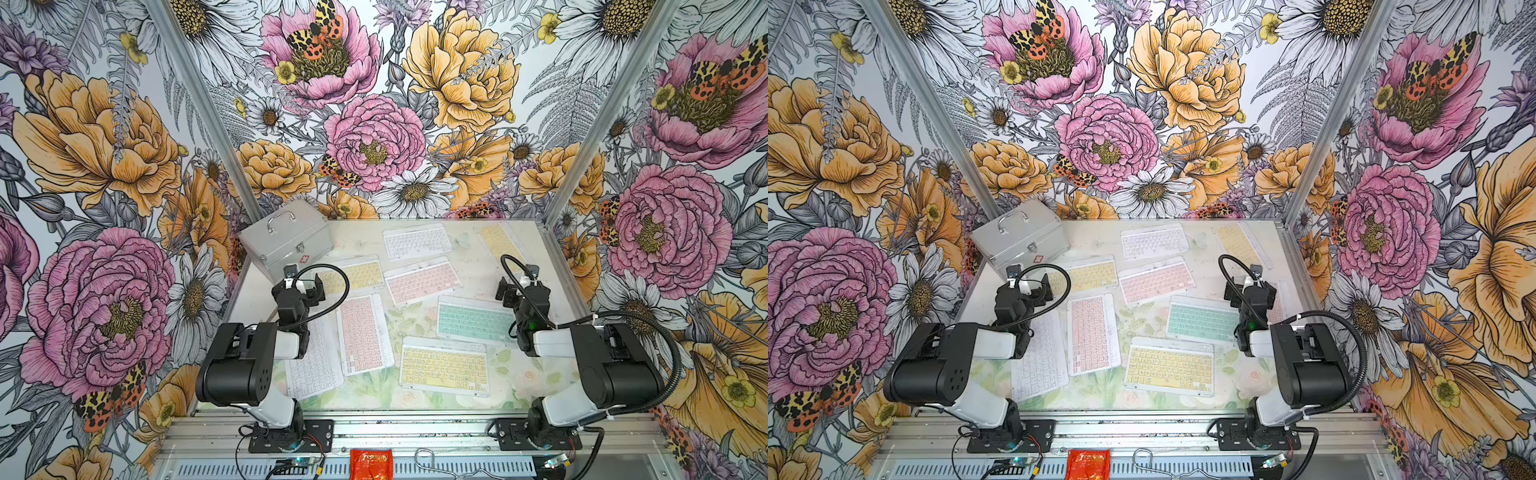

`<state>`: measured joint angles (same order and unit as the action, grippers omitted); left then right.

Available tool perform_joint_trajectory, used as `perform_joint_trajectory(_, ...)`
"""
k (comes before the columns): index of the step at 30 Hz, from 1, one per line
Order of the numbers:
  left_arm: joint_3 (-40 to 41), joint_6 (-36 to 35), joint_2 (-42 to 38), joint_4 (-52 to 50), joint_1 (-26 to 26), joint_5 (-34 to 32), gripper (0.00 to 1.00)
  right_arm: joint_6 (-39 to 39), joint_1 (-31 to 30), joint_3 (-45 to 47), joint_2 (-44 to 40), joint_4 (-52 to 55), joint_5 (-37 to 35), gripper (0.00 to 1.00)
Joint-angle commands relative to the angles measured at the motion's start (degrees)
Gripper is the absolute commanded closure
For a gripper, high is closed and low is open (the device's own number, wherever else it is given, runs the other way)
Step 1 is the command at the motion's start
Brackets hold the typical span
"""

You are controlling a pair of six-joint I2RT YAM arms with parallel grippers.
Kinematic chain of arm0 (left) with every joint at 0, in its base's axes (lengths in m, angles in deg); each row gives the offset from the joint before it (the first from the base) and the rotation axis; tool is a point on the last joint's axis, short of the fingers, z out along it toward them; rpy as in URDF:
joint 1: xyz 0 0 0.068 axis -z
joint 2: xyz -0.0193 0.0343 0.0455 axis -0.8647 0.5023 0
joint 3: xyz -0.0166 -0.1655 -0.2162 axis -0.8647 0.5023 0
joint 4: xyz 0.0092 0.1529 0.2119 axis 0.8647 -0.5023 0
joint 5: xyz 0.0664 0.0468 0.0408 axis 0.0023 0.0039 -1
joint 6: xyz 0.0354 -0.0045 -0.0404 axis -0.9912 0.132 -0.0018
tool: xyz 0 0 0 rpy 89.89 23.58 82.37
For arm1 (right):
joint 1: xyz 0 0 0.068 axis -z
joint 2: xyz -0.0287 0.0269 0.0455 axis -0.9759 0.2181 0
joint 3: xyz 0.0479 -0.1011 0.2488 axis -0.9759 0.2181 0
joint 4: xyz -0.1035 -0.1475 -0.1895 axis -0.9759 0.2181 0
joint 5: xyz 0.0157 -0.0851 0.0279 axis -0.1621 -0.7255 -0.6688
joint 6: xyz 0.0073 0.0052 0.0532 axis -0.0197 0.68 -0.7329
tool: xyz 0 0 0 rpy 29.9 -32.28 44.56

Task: Stack the numeric keypads
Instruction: Adjust the numeric keypad at the center of the board.

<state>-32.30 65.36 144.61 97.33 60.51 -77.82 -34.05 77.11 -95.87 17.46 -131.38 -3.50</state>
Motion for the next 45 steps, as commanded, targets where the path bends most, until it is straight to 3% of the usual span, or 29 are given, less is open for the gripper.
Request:
perform_joint_trajectory(1,-0.83,0.51,-0.68,0.10,-0.25,1.41,0.01,0.72,0.21,-1.22,-0.49,-0.27,1.05,0.00)
perform_joint_trajectory(38,-0.30,1.62,-0.78,0.87,-1.47,3.39,0.01,0.79,0.04,-1.27,-0.49,-0.26,0.81,0.00)
perform_joint_trajectory(42,-0.38,1.48,-0.77,0.87,-1.16,2.59,0.01,0.69,0.04,-1.15,-0.58,-0.29,0.79,0.00)
perform_joint_trajectory(45,-1.45,1.52,-4.46,-4.05,0.81,-6.12,0.01,-0.60,-0.17,-2.50,-4.67,5.54,-4.01,0.00)
